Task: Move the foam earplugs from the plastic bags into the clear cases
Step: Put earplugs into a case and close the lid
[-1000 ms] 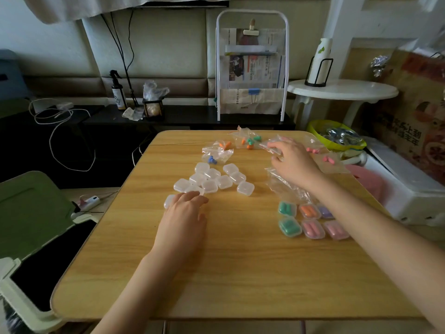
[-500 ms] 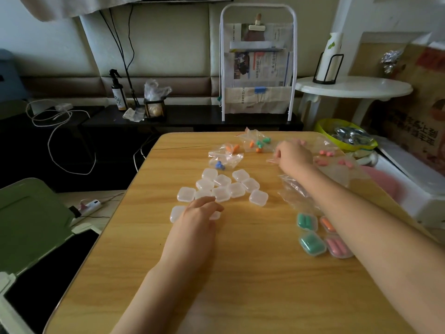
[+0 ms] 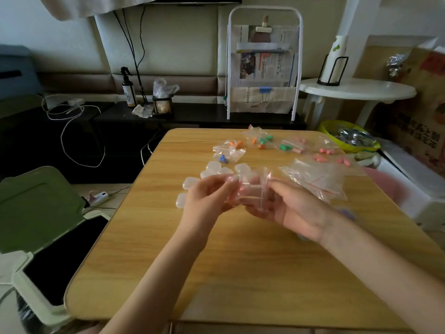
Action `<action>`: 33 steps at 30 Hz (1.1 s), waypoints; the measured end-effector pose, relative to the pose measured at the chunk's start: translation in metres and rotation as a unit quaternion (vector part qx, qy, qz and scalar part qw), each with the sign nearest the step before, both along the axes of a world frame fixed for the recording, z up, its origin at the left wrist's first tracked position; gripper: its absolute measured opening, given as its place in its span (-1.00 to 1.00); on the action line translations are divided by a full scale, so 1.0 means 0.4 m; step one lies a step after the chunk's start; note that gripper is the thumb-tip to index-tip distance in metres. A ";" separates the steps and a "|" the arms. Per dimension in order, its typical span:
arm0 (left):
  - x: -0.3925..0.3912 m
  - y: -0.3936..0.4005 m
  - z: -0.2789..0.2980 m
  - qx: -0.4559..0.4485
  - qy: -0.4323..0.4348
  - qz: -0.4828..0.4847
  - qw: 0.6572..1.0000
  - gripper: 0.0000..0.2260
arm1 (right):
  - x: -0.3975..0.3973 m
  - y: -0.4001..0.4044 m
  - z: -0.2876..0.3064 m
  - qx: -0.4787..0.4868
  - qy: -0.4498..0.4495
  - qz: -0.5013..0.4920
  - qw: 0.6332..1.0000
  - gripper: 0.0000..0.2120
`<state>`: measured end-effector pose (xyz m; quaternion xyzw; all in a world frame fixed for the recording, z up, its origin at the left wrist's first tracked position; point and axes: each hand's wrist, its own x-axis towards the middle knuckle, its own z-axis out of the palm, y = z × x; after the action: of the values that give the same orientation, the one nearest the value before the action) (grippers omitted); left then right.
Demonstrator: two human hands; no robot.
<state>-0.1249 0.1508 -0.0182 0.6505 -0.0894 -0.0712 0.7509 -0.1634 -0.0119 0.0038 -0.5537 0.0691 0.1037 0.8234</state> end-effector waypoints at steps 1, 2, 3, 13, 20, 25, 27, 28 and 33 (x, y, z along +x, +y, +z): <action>-0.007 -0.004 0.002 0.002 -0.011 0.027 1.000 -0.89 | -0.011 0.003 -0.003 0.017 0.003 0.004 1.000 -0.67; -0.014 -0.008 0.002 0.008 -0.024 0.049 0.998 -0.92 | -0.017 0.007 -0.006 0.022 -0.004 0.008 1.000 -0.62; -0.020 -0.010 0.000 0.011 -0.030 0.058 0.998 -0.92 | -0.025 0.012 -0.008 0.007 -0.015 0.009 1.000 -0.61; -0.025 -0.011 0.003 -0.056 0.051 0.003 0.997 -0.88 | -0.058 -0.002 -0.048 -0.128 -0.031 -0.185 0.974 -0.89; -0.013 -0.029 -0.013 0.052 0.083 0.018 0.995 -0.66 | -0.043 0.005 -0.047 -0.152 -0.088 -0.230 0.957 -0.88; -0.019 -0.038 -0.031 0.201 -0.092 0.128 0.967 -0.69 | -0.048 0.011 -0.045 -0.109 -0.064 -0.230 0.965 -0.96; -0.024 -0.036 -0.032 0.252 -0.185 0.163 0.936 -0.71 | -0.050 0.012 -0.046 -0.102 -0.054 -0.232 0.966 -0.98; -0.026 -0.034 -0.033 0.275 -0.214 0.175 0.921 -0.72 | -0.050 0.011 -0.045 -0.097 -0.050 -0.231 0.967 -0.97; -0.010 -0.012 -0.029 0.290 -0.218 0.191 0.912 -0.77 | -0.050 0.000 -0.026 -0.086 -0.028 -0.203 0.975 -0.95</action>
<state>-0.1291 0.1459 -0.0298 0.8439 -0.1003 0.1941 0.4900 -0.1834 -0.0117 -0.0065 -0.5997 0.1653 -0.0872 0.7781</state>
